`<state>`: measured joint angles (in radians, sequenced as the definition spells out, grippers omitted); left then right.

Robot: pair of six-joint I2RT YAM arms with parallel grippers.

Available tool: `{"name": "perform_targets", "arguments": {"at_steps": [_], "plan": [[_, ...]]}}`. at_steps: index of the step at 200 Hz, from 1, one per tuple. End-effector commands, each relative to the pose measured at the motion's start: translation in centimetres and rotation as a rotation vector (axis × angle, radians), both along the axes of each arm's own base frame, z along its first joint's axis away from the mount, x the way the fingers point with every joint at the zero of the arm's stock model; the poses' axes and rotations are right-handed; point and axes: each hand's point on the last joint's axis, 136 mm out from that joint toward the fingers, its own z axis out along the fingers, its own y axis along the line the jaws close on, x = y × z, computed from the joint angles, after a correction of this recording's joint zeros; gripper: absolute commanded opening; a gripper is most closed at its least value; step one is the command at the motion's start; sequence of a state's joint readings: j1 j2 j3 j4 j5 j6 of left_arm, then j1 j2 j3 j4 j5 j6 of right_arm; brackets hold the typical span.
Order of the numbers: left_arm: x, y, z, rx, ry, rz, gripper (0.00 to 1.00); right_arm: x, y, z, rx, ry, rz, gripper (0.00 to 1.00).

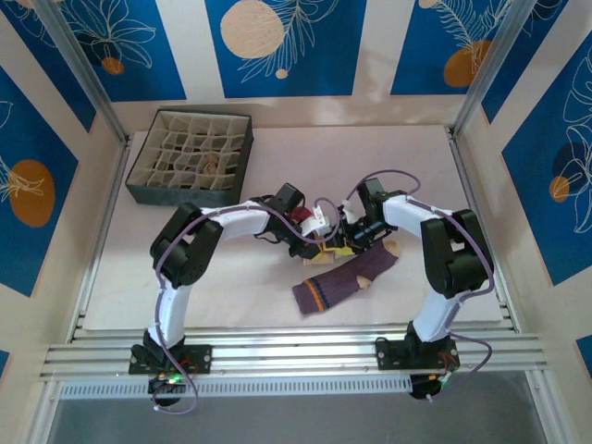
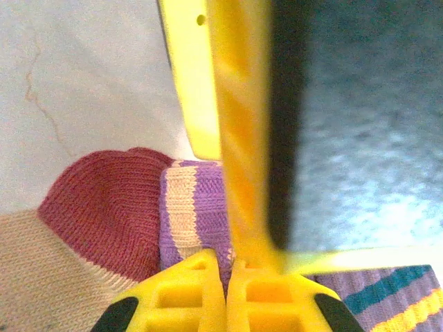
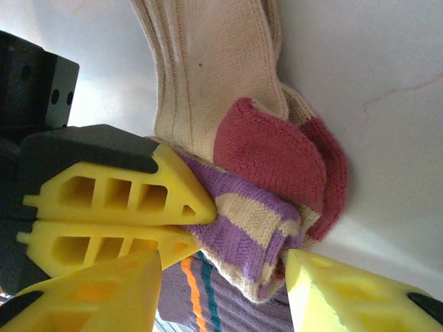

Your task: Roll the socks

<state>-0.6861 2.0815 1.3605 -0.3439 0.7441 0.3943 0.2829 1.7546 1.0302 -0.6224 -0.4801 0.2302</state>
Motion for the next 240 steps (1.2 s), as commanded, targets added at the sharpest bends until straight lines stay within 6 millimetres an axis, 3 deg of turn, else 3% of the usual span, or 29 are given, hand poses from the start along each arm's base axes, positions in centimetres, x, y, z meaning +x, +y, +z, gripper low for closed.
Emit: {"name": "perform_targets", "arguments": {"at_steps": [1,51,72,91,101,131,183,206,240], "plan": [[-1.0,2.1,-3.1,0.111,0.2,0.085,0.0,-0.1,0.7,0.1,0.044,0.013,-0.002,0.5],[0.2,2.4,-3.5,0.078,0.302,0.177,0.0,-0.3,1.3,-1.6,0.003,0.041,0.013,0.47],[0.2,2.4,-3.7,0.083,0.307,0.178,0.0,-0.3,0.9,-2.9,-0.06,0.079,0.009,0.38],[0.4,2.6,-3.8,0.081,0.281,0.187,0.0,-0.3,0.3,-4.1,-0.13,0.119,-0.002,0.24],[0.3,2.6,-3.4,0.068,0.251,0.184,0.05,-0.4,0.0,-4.4,-0.157,0.14,-0.006,0.17],[0.2,2.7,-1.7,-0.003,0.102,0.154,0.13,-0.8,-0.6,-5.1,-0.216,0.171,0.003,0.09],[0.2,2.6,2.4,-0.121,-0.263,0.127,0.3,-1.3,-0.5,-5.5,-0.239,0.192,0.023,0.06],[0.7,2.6,3.1,-0.144,-0.428,0.155,0.34,-1.4,-0.3,-5.7,-0.242,0.196,0.028,0.05],[-0.5,2.3,3.2,-0.125,-0.703,0.112,0.37,-1.5,-0.2,-5.5,-0.24,0.195,0.036,0.04]]}}
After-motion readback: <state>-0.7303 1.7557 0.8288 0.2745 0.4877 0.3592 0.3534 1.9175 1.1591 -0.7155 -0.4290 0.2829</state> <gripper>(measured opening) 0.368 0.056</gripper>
